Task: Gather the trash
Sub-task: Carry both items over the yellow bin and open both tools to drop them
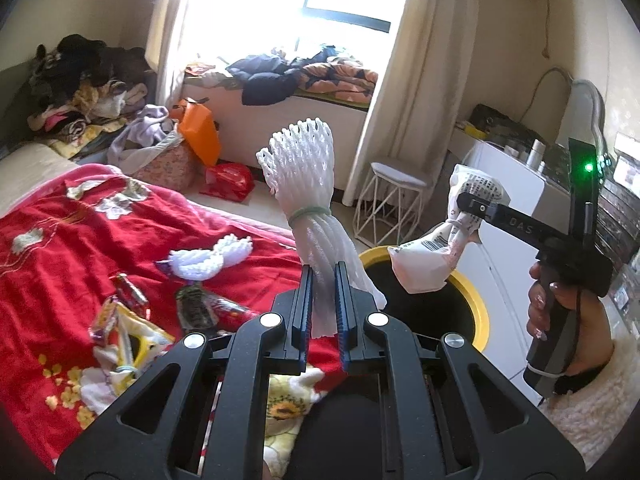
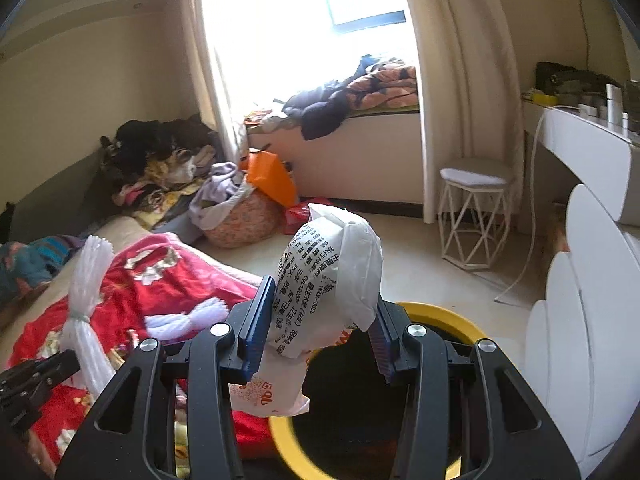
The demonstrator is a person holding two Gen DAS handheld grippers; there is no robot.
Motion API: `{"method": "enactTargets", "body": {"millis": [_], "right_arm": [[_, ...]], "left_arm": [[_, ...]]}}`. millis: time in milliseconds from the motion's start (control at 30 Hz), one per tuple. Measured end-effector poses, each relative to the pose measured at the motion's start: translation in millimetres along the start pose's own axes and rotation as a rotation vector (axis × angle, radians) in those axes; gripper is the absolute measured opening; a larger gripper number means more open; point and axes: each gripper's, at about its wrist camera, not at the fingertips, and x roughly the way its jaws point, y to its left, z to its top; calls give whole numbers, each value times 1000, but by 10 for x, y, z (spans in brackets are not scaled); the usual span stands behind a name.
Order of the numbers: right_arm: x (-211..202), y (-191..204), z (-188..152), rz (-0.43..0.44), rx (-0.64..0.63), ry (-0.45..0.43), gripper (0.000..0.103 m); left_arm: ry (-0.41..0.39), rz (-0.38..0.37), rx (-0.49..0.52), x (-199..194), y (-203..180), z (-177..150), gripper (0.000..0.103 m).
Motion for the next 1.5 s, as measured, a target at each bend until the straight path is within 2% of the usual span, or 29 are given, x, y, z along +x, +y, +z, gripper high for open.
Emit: {"method": "enactTargets", "body": {"millis": [600, 933, 1500], "right_arm": [[94, -543, -210, -172, 51, 2, 42], [176, -720, -319, -224, 59, 16, 42], [396, -952, -466, -202, 99, 97, 46]], "left_arm": [[98, -62, 75, 499, -468, -146, 7], [152, -93, 108, 825, -708, -232, 7], [254, -99, 140, 1364, -936, -413, 7]]}}
